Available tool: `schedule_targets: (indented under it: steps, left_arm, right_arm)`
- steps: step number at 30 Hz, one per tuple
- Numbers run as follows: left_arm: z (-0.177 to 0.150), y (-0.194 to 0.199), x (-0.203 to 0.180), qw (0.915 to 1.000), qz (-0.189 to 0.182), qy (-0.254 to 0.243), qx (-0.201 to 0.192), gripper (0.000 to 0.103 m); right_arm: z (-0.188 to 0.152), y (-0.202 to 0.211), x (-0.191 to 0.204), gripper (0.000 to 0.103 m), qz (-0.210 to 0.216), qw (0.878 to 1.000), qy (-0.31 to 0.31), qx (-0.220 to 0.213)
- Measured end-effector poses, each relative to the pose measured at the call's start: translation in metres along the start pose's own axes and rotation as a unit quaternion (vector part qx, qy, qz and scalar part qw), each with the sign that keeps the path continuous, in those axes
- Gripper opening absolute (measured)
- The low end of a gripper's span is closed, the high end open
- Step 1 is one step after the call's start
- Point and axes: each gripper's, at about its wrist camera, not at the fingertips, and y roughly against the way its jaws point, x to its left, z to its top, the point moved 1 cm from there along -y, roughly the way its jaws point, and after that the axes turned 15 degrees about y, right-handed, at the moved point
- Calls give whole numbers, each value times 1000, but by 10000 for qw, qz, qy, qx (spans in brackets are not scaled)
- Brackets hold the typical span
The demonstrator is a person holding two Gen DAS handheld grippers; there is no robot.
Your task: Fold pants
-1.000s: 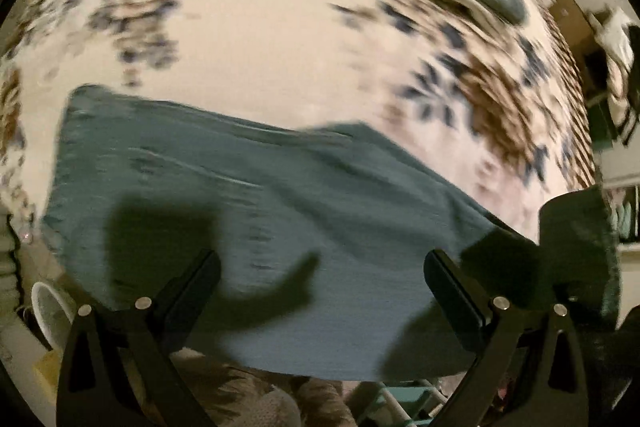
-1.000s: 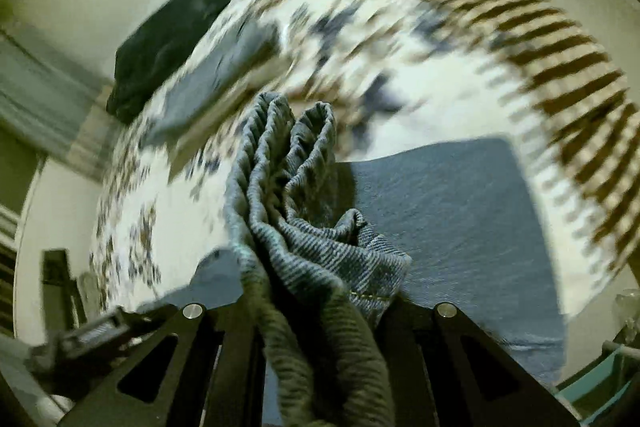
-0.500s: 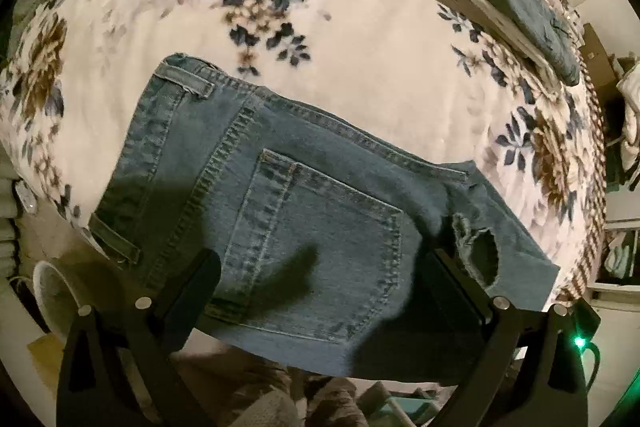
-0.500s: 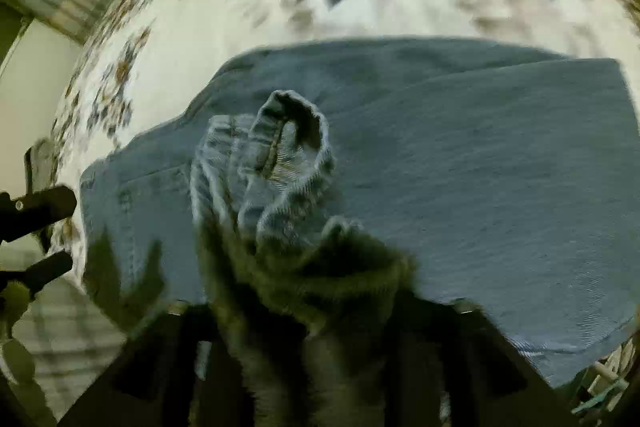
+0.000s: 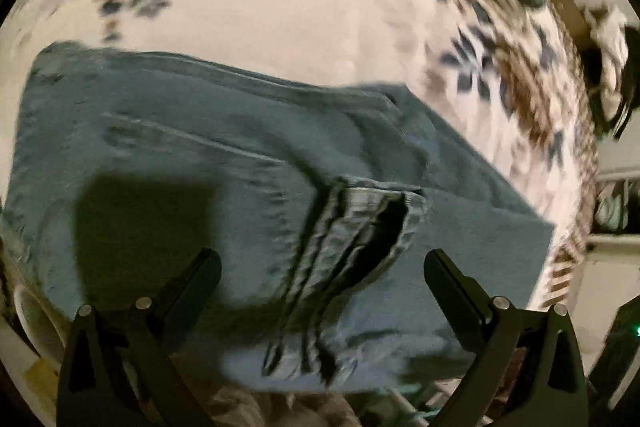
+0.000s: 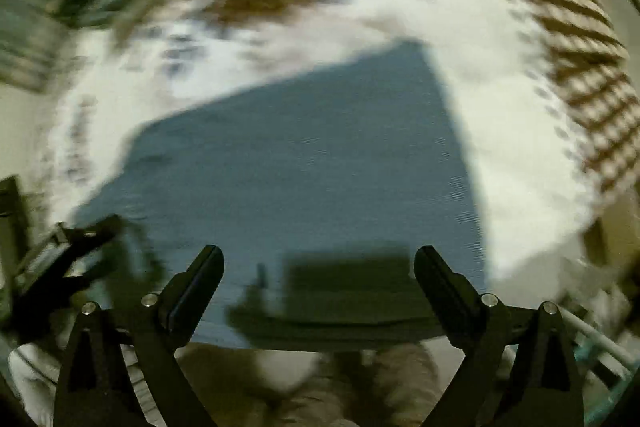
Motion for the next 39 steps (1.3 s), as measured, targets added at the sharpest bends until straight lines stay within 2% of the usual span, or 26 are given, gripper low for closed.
schedule_targets:
  steps: [2, 3, 4, 6, 10, 13, 16, 17, 20, 21, 22, 24, 26, 27, 28, 30, 31, 32, 33, 34, 36, 39]
  left_arm:
    - [-4, -17, -13, 9992, -103, -353, 143, 68]
    - [-6, -22, -19, 9985, 24, -545, 106, 39]
    - [-6, -23, -21, 9979, 27, -653, 18, 28]
    - [-5, -20, -17, 9979, -233, -606, 60, 20]
    - [-3, -21, -2, 9979, -424, -470, 103, 19]
    - [-1, -24, 1, 9983, -433, -374, 113, 19]
    - [-3, -13, 7, 9972, -692, 137, 262, 26]
    - [-3, -4, 14, 9936, -978, 438, 362, 28]
    - [-6, 26, 35, 9851, -1457, 879, 231, 56]
    - [-6, 41, 48, 9824, -1549, 1037, 81, 71]
    - [-6, 53, 60, 9801, -1596, 1183, -37, 76]
    - [-7, 77, 98, 9700, -1738, 1669, -325, 76]
    - [-9, 93, 151, 9525, -1770, 2413, -571, 76]
    - [-11, 96, 175, 9407, -1828, 2781, -651, 76]
    - [-14, 97, 199, 9265, -1861, 3185, -735, 76]
    - [-24, 95, 247, 8880, -1980, 4039, -952, 76]
    - [-27, 90, 263, 8722, -2010, 4343, -1011, 76]
    - [-29, 84, 278, 8575, -2068, 4596, -1034, 76]
    - [-29, 78, 287, 8484, -2142, 4728, -1036, 76]
    - [-26, 71, 295, 8410, -2233, 4823, -1008, 76]
    - [-14, 51, 304, 8342, -2397, 4899, -814, 76]
    - [4, 32, 305, 8394, -2305, 4860, -779, 74]
  right_arm:
    - [-3, -10, -18, 98, -328, 9987, -151, 359]
    - [-3, -12, -26, 98, -439, 9978, -199, 450]
    - [-4, -14, -31, 98, -543, 9971, -220, 488]
    - [-5, -19, -37, 98, -768, 9951, -223, 581]
    - [0, -39, -35, 98, -1031, 9916, -225, 741]
    - [0, -49, -39, 98, -1056, 9896, -375, 903]
    - [6, -47, -35, 98, -1095, 9892, -419, 877]
    - [10, -43, -32, 98, -1078, 9901, -414, 802]
    - [11, -26, -25, 98, -881, 9943, -334, 502]
    - [12, -21, -20, 98, -768, 9958, -230, 448]
    - [14, -19, -12, 98, -675, 9967, -100, 431]
    - [15, -16, 11, 98, -475, 9977, 229, 430]
    - [18, -14, 32, 98, -262, 9973, 525, 430]
    - [19, -14, 42, 98, -213, 9967, 646, 433]
    - [20, -13, 49, 98, -170, 9960, 758, 434]
    - [28, -17, 69, 98, -95, 9936, 1033, 445]
    - [32, -18, 80, 98, -97, 9924, 1130, 479]
    - [35, -21, 89, 98, -90, 9909, 1227, 543]
    - [38, -24, 103, 98, -55, 9896, 1302, 604]
    - [41, -26, 114, 98, -4, 9888, 1358, 626]
    - [49, -30, 142, 98, 31, 9870, 1476, 631]
    - [52, -35, 159, 98, 19, 9847, 1632, 606]
